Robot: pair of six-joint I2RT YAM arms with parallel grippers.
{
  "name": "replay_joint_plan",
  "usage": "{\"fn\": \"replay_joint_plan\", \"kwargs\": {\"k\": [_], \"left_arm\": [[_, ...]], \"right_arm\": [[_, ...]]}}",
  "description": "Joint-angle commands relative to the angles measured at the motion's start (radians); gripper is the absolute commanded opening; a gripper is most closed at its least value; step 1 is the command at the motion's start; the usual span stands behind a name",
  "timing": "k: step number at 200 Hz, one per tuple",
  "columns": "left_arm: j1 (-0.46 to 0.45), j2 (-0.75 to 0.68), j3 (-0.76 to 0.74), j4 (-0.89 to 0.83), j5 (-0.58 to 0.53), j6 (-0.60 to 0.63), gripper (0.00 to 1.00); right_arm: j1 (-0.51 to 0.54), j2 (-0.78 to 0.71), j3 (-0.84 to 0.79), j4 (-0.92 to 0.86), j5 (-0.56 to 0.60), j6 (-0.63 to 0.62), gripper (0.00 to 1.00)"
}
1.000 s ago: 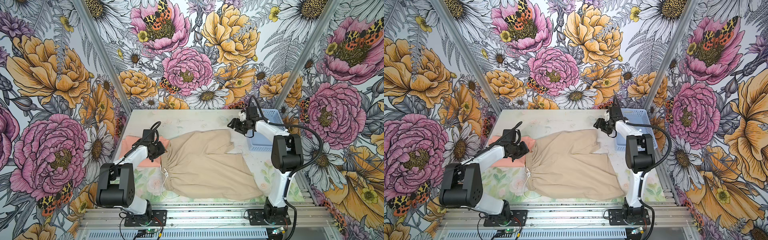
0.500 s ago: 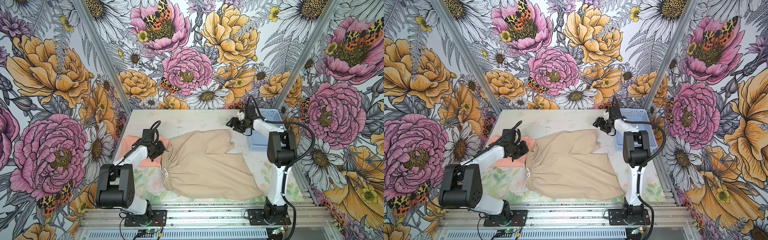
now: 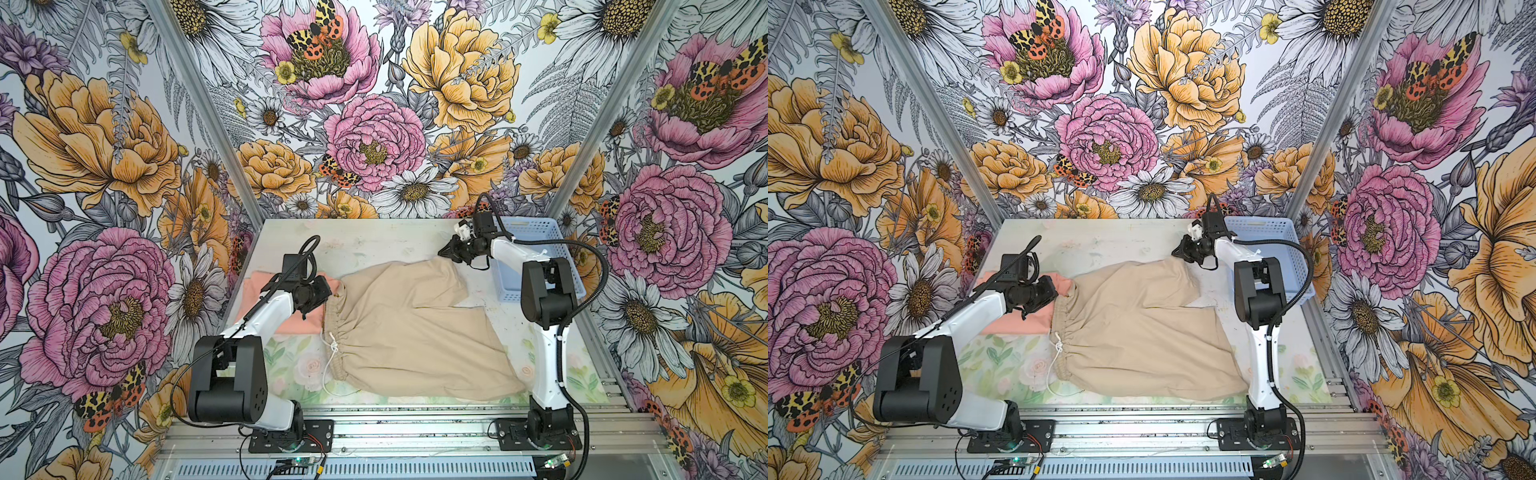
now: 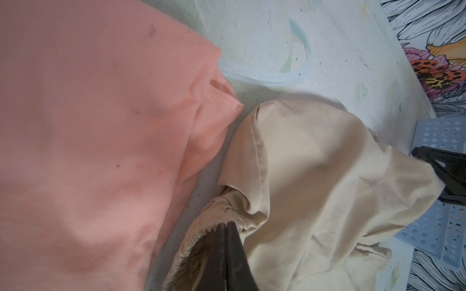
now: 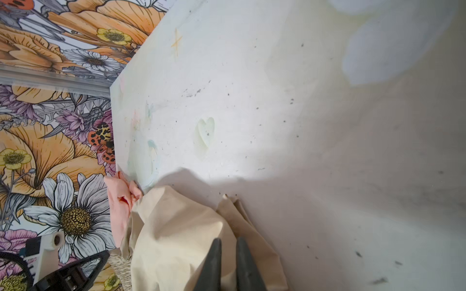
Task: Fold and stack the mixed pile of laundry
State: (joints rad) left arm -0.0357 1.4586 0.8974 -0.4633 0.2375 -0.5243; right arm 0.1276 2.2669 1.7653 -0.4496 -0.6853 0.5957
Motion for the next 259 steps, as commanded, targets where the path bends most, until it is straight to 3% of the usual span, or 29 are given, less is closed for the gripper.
{"fn": "replay_joint_plan", "kwargs": {"k": [1, 86, 189, 201, 207, 259], "left_arm": [[-0.007, -0.017, 0.039, 0.028, 0.023, -0.003, 0.0], [0.002, 0.045, 0.25, 0.019, 0.037, 0.037, 0.0], [0.069, 0.454, 0.496, 0.116, 0.09, 0.081, 0.0], [0.075, 0.474, 0.512, 0.11, 0.089, 0.081, 0.0], [0.077, 0.482, 0.519, 0.106, 0.086, 0.083, 0.0], [0.083, 0.513, 0.554, 0.066, 0.062, 0.109, 0.0]], "right_arm": [[-0.031, -0.032, -0.011, 0.053, -0.008, 0.019, 0.0], [-0.156, -0.287, -0.094, 0.063, 0.083, -0.018, 0.0], [-0.182, -0.081, 0.132, -0.113, 0.256, -0.099, 0.0], [-0.182, -0.085, 0.133, -0.144, 0.306, -0.117, 0.25], [-0.179, -0.094, 0.127, -0.156, 0.331, -0.128, 0.31], [-0.11, -0.23, 0.023, -0.166, 0.469, -0.192, 0.39]]}}
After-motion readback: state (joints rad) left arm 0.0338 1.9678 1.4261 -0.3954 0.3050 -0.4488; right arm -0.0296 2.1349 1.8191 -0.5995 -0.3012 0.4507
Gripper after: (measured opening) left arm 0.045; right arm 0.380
